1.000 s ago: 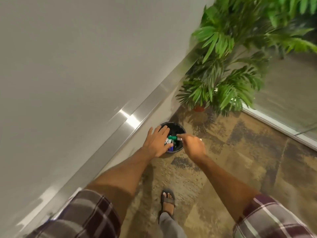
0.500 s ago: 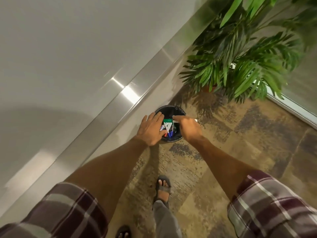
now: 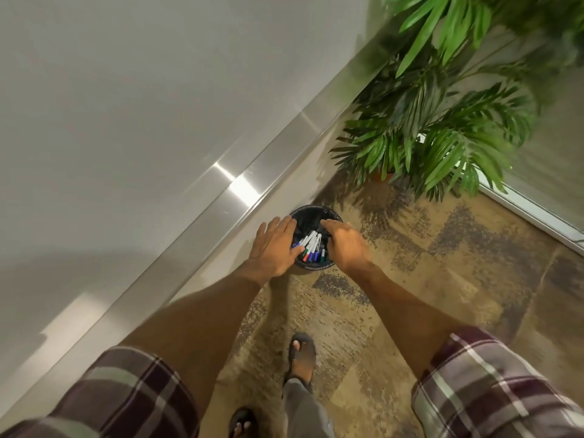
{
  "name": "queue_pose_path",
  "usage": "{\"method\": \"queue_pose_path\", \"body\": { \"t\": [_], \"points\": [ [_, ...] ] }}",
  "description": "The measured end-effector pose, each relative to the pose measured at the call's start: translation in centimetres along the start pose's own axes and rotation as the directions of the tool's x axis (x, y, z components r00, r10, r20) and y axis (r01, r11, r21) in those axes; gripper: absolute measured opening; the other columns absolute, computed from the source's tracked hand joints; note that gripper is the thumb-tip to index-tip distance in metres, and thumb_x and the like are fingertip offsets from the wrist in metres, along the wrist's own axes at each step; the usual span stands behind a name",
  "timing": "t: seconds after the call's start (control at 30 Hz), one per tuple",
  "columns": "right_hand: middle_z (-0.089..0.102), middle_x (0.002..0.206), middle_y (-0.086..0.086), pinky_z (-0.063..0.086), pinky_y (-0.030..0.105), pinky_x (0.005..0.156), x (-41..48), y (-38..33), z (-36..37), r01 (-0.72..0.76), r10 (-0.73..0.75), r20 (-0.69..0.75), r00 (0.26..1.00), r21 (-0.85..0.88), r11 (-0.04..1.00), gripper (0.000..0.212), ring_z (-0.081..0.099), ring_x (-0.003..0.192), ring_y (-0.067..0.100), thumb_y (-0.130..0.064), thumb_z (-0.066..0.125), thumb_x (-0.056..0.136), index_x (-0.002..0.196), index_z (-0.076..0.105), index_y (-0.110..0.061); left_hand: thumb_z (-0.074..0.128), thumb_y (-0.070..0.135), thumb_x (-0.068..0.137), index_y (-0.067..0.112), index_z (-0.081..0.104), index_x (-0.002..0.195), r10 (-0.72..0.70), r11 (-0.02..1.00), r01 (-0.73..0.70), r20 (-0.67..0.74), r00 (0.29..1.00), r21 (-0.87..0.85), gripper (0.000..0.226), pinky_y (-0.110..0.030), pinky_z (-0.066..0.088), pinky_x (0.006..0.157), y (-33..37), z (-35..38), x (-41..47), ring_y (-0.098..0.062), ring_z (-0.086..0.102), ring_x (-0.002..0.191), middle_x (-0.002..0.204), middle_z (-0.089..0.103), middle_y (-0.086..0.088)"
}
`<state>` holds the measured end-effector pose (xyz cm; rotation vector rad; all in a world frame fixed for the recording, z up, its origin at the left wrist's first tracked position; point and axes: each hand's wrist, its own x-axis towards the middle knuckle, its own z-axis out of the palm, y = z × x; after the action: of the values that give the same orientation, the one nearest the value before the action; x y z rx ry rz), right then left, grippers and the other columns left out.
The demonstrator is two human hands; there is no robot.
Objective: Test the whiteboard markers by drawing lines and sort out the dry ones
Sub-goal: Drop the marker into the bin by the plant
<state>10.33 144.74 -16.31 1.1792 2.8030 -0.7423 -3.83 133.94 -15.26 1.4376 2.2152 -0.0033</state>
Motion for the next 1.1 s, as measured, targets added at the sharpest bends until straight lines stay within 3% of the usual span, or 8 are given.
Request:
{"method": "queue_pose_path", "body": {
  "t": [0.13, 0.33, 0.53, 0.7, 1.1],
  "points": [
    [0.061, 0.126, 0.009, 0.045, 0.037, 0.095, -2.5, -1.9, -0.8, 0.028, -0.029, -0.033, 0.999, -0.045, 0.999, 0.044, 0.056, 0.114, 0.026, 0.001, 0.053, 0.085, 0.127, 0.057, -0.01, 0.046, 0.045, 0.099, 0.015, 0.019, 0.154, 0.019, 1.0, -0.019, -0.014, 1.0, 0.01, 0.068, -0.045, 0.013, 0.12, 0.5, -1.5, -3.0, -0.025, 0.015, 0.148, 0.161, 0.02, -0.005],
    [0.057, 0.132, 0.011, 0.04, 0.042, 0.102, -7.6, -6.3, -2.4, 0.034, -0.042, -0.074, 0.996, -0.108, 0.994, 0.047, 0.052, 0.119, 0.03, -0.013, 0.057, 0.088, 0.134, 0.05, -0.009, 0.045, 0.044, 0.1, 0.015, 0.02, 0.153, 0.054, 0.998, -0.053, -0.091, 0.994, 0.014, 0.065, -0.044, 0.01, 0.121, 0.9, -4.4, -9.6, -0.024, 0.016, 0.147, 0.16, 0.022, -0.004],
    [0.051, 0.137, 0.009, 0.034, 0.043, 0.108, -14.0, -12.2, -4.5, 0.053, -0.079, -0.176, 0.981, -0.144, 0.988, 0.049, 0.045, 0.127, 0.026, -0.031, 0.051, 0.095, 0.139, 0.043, -0.012, 0.042, 0.041, 0.102, 0.017, 0.018, 0.153, 0.131, 0.987, -0.113, -0.163, 0.978, 0.113, 0.061, -0.046, 0.009, 0.12, 0.7, -7.4, -18.1, -0.023, 0.015, 0.148, 0.16, 0.02, -0.003],
    [0.045, 0.139, 0.002, 0.029, 0.044, 0.109, -19.8, -18.0, -5.9, 0.075, -0.119, -0.239, 0.964, -0.186, 0.98, 0.049, 0.037, 0.13, 0.022, -0.042, 0.04, 0.097, 0.141, 0.036, -0.021, 0.041, 0.051, 0.1, 0.02, 0.019, 0.153, 0.157, 0.976, -0.109, -0.261, 0.953, 0.189, 0.065, -0.046, 0.012, 0.119, -0.2, -8.8, -25.7, -0.023, 0.016, 0.147, 0.16, 0.02, -0.001],
    [0.021, 0.157, 0.003, 0.01, 0.042, 0.117, -27.4, -26.3, -5.6, 0.198, -0.235, -0.165, 0.958, -0.211, 0.957, 0.053, 0.016, 0.144, 0.022, -0.048, 0.03, 0.1, 0.149, 0.021, -0.028, 0.026, 0.061, 0.098, 0.022, 0.0, 0.156, -0.074, 0.972, 0.135, -0.293, 0.953, 0.194, 0.074, -0.052, -0.004, 0.118, -4.9, -8.2, -37.1, -0.026, -0.006, 0.151, 0.164, -0.005, -0.002]
  ]
}}
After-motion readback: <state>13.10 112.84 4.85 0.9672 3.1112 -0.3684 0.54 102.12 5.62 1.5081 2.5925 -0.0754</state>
